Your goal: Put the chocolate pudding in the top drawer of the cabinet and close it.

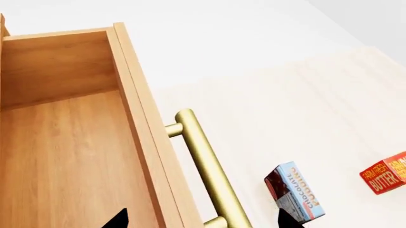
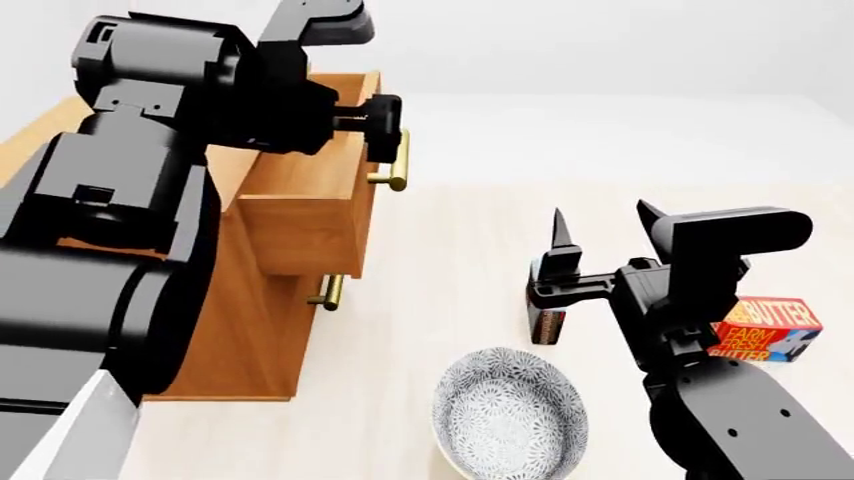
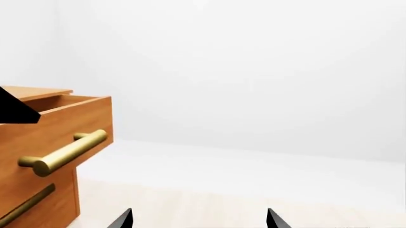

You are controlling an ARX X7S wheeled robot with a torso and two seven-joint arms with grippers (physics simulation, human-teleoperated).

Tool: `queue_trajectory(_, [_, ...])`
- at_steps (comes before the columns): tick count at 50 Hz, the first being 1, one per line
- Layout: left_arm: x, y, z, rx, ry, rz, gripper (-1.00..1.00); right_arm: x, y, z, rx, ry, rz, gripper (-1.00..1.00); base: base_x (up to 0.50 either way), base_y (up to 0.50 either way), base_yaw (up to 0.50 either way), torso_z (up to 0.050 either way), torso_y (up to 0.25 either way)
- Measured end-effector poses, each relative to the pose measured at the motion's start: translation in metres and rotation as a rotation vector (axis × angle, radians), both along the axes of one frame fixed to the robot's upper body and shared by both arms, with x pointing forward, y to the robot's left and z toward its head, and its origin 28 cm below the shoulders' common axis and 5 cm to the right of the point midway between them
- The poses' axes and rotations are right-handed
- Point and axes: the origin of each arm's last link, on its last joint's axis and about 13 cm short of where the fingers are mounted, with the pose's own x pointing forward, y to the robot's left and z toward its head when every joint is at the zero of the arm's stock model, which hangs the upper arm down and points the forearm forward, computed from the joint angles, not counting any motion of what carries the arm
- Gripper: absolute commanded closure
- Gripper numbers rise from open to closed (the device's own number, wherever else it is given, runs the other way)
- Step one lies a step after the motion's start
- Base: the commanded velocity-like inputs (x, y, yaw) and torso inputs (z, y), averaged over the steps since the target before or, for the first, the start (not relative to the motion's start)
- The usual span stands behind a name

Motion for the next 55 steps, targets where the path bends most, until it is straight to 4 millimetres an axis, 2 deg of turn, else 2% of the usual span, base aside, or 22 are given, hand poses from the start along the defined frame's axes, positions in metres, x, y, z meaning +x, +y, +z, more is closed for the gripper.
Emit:
queue_trajectory(18, [0.002, -0.002, -0.014, -0.050, 0.030, -0.035, -1.00, 0.002, 0.000, -0.003, 0.003, 0.009, 0.002, -1.00, 0.00, 0.00, 0.00, 0.000, 0.000])
queue_trajectory(55, [0.003, -0.018, -0.017, -0.025, 0.019, -0.115, -1.00, 0.005, -0.003, -0.011, 0.013, 0.020, 0.005, -1.00, 0.00, 0.00, 0.00, 0.000, 0.000])
